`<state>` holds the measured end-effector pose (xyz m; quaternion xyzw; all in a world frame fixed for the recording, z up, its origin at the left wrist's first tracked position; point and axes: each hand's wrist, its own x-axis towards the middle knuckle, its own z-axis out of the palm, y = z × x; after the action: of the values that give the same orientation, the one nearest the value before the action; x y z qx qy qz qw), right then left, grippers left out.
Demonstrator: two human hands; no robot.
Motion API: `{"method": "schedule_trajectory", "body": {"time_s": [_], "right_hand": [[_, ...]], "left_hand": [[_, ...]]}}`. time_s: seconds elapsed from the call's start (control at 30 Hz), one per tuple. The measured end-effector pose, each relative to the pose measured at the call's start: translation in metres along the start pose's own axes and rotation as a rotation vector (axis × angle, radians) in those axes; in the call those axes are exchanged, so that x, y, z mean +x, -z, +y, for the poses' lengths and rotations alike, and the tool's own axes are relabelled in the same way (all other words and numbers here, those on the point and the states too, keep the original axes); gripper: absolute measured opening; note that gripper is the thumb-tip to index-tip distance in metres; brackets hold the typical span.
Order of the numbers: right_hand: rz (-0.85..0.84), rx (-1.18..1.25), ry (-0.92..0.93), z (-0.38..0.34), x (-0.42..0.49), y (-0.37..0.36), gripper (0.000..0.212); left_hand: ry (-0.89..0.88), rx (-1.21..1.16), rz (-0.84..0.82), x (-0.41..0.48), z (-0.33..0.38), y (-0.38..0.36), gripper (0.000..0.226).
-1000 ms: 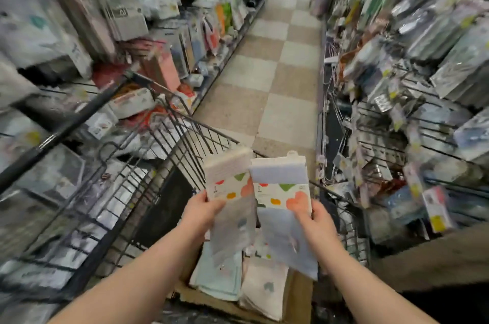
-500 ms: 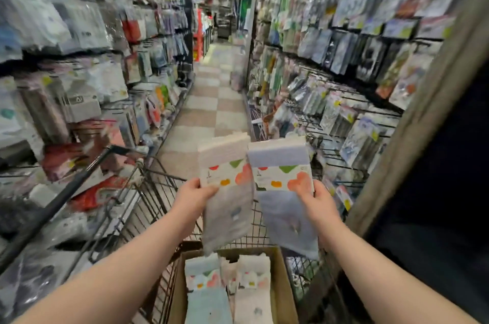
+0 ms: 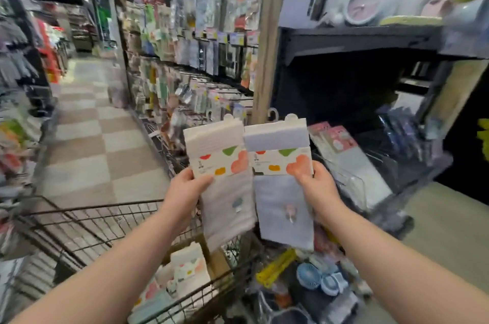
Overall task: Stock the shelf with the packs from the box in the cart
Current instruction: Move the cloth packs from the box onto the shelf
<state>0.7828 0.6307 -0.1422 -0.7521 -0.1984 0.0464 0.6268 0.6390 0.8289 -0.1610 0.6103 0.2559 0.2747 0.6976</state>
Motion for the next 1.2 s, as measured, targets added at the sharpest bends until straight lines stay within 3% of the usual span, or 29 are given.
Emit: {"method": "schedule_trajectory", "body": {"time_s": [0.3, 0.67, 1.2], "right_hand": [[0.264, -0.011, 0.022, 0.024, -0.009, 0.188, 0.011], [0.427, -0.007, -0.017, 0.060, -0.006, 0.437, 0.014], [0.459, 0.039, -0.051, 0.099, 0.048, 0.546, 0.016]], "left_hand": [[-0.044, -0.018, -0.222, -0.030, 0.003, -0.189, 0.020], [-0.019, -0.051, -0.393, -0.092, -0.029, -0.451, 0.025], [0.019, -0.054, -0.394, -0.065, -0.040, -0.593, 0.027]]}}
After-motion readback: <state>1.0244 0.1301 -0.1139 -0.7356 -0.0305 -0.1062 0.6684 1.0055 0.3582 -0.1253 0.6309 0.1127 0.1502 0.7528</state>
